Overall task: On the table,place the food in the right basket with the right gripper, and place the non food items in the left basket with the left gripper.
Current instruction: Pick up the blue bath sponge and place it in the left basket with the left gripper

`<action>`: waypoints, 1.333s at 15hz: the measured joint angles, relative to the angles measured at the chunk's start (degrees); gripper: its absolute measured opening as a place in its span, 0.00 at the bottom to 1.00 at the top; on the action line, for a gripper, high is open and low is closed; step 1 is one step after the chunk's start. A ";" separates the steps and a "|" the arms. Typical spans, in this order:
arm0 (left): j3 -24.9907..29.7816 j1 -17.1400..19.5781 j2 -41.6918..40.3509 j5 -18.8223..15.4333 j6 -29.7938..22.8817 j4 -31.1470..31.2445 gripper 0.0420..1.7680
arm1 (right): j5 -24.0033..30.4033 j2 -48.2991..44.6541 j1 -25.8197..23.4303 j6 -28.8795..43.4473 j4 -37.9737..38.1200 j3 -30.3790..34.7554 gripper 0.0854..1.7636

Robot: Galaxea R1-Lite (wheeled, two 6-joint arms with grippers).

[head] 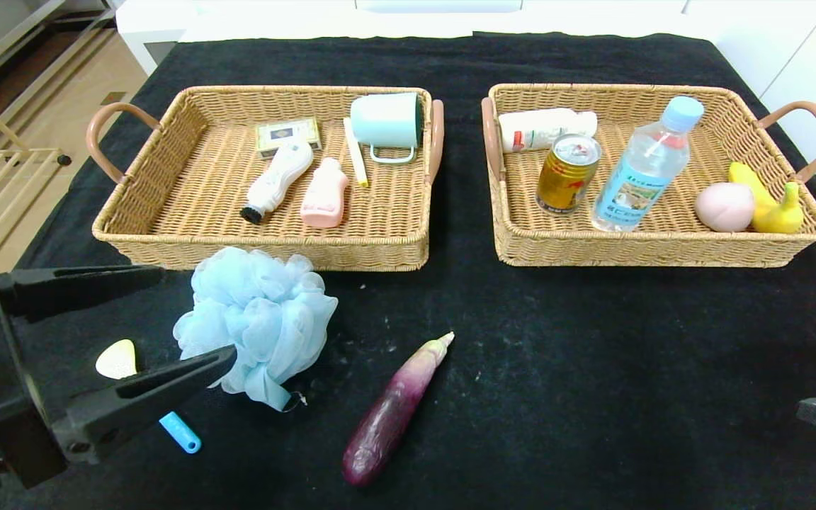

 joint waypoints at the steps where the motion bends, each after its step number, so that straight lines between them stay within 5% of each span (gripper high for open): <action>1: -2.28 0.26 0.11 0.56 -0.37 4.07 0.97 | 0.01 -0.05 -0.11 -0.10 0.02 0.13 0.96; 6: -19.63 1.29 4.11 9.51 -3.50 29.26 0.97 | 0.26 0.30 0.07 -0.07 -0.13 0.16 0.97; 11: -40.90 0.83 16.86 14.67 -13.10 52.01 0.97 | 0.17 1.11 0.30 -0.11 -0.22 0.16 0.97; 14: -46.02 0.50 24.83 21.49 -14.91 54.89 0.97 | 0.22 1.60 -0.01 -0.11 -0.22 0.27 0.97; 20: -44.37 -1.49 31.24 21.44 -15.68 52.64 0.97 | 0.20 2.27 -0.17 -0.13 -0.22 0.63 0.97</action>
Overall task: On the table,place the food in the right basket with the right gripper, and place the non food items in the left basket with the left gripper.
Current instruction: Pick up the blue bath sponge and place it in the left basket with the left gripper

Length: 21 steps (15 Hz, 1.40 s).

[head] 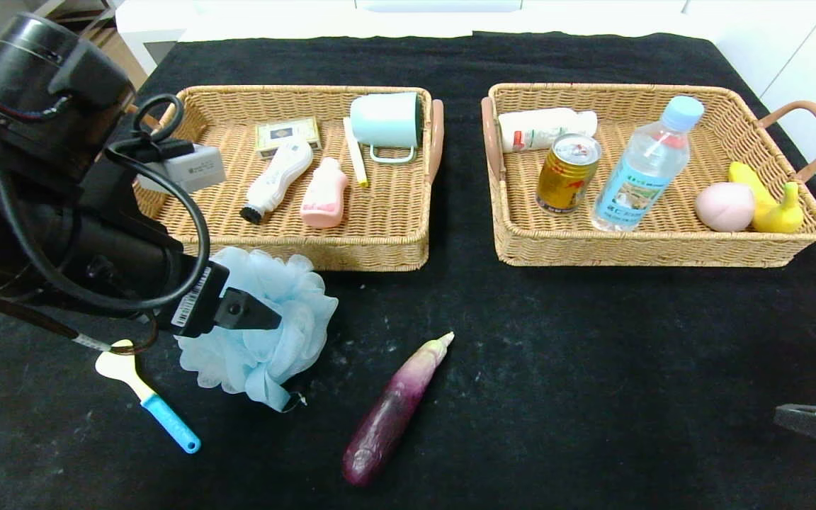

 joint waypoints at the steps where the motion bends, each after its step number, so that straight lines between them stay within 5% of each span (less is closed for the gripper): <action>1: 1.46 -0.05 0.59 0.02 -0.30 -1.50 0.97 | 0.00 0.07 0.00 0.00 0.00 0.00 0.97; 9: 12.54 -0.09 3.27 -0.22 -0.48 -12.57 0.97 | -0.07 0.20 -0.09 0.00 0.00 0.02 0.97; 14: 13.09 -1.05 3.90 0.30 -0.57 -12.30 0.54 | -0.11 0.20 -0.17 0.00 0.00 -0.04 0.97; 18: 13.04 -1.38 3.90 0.55 -0.57 -12.13 0.36 | -0.05 0.13 -0.17 0.26 0.00 -0.04 0.97; 21: 13.15 -1.77 3.95 0.44 -0.57 -12.15 0.36 | -0.07 0.22 -0.17 0.37 0.02 -0.01 0.97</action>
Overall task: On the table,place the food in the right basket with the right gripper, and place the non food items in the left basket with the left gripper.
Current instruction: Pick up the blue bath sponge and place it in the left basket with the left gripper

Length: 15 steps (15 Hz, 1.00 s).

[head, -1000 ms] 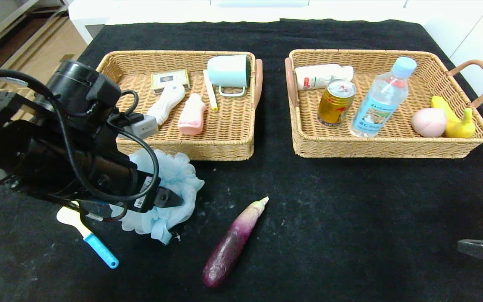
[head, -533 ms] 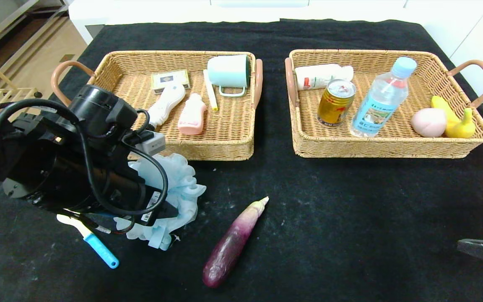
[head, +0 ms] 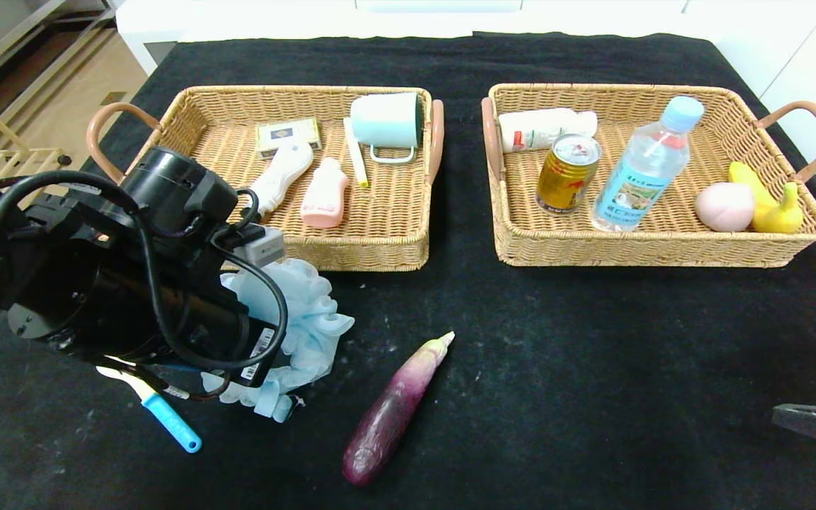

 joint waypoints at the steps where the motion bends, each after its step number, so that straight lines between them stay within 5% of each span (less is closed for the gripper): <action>1: 0.07 -0.46 0.13 0.06 0.00 -0.04 0.36 | 0.02 0.00 0.01 0.00 0.02 0.04 0.97; 15: -0.06 -2.08 -0.69 0.17 0.10 0.13 0.33 | -0.06 -0.50 -0.40 -0.01 -0.05 -0.10 0.97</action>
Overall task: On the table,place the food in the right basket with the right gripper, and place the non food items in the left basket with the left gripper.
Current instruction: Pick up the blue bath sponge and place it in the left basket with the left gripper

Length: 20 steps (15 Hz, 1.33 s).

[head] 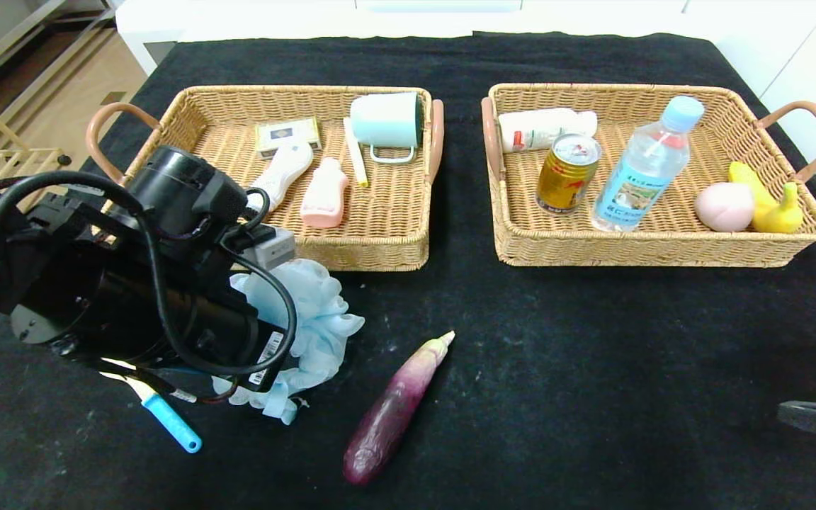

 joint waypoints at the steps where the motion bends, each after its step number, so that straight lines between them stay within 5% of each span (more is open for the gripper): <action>1: 0.15 -0.01 -0.27 0.02 0.00 0.02 0.33 | 0.02 0.02 -0.01 -0.02 0.02 0.10 0.97; 12: 0.48 -0.30 -6.33 -0.21 0.11 -0.30 0.31 | -0.11 0.22 -0.41 0.12 0.05 0.07 0.97; 20: -0.91 1.68 -14.52 -0.69 0.04 -0.94 0.30 | -0.05 1.00 -8.08 1.39 -0.04 -3.43 0.97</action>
